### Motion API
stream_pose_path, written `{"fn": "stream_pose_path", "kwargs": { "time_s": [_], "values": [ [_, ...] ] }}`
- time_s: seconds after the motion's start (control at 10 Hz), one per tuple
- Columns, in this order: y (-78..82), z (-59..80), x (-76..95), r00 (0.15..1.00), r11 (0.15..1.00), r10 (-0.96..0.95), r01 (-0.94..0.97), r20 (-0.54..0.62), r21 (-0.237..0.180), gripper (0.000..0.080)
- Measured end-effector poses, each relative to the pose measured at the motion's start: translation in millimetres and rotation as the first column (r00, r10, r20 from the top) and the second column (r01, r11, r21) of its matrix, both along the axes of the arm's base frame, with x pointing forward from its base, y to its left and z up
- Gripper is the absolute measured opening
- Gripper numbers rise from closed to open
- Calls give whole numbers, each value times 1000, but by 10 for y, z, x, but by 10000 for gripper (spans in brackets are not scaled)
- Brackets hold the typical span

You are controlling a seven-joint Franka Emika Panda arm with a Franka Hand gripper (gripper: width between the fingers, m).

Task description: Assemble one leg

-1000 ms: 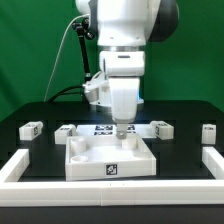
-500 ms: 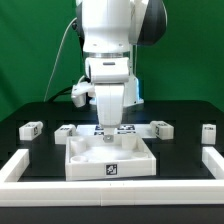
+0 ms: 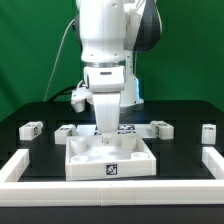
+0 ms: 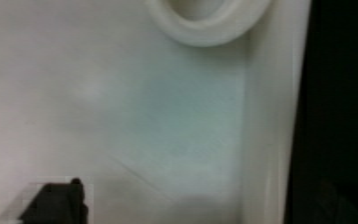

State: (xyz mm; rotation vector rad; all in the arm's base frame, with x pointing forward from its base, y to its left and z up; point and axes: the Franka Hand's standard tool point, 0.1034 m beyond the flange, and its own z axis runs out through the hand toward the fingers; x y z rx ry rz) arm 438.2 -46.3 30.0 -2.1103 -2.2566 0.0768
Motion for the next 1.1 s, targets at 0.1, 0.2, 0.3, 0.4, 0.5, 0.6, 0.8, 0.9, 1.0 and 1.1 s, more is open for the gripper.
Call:
{"fn": "stream_pose_path", "kwargs": {
  "time_s": [0.1, 0.2, 0.3, 0.4, 0.5, 0.6, 0.8, 0.9, 1.0, 1.1],
  "values": [
    [-11, -48, -86, 1000, 1000, -4, 4, -15, 3, 650],
    [-26, -107, -144, 1000, 1000, -10, 10, -27, 6, 650],
    [-45, -173, -198, 999, 1000, -18, 18, -39, 10, 650],
    [-72, -222, -214, 999, 1000, -26, 27, -45, 13, 649],
    [-88, -222, -193, 999, 999, -30, 30, -42, 13, 649],
    [-109, -224, -194, 998, 999, -35, 36, -42, 13, 623],
    [-106, -227, -198, 998, 999, -36, 36, -43, 13, 449],
    [-106, -227, -198, 998, 999, -36, 36, -43, 13, 449],
    [-106, -228, -199, 998, 999, -36, 36, -43, 13, 236],
    [-106, -229, -201, 998, 999, -36, 36, -44, 13, 100]
  ]
}}
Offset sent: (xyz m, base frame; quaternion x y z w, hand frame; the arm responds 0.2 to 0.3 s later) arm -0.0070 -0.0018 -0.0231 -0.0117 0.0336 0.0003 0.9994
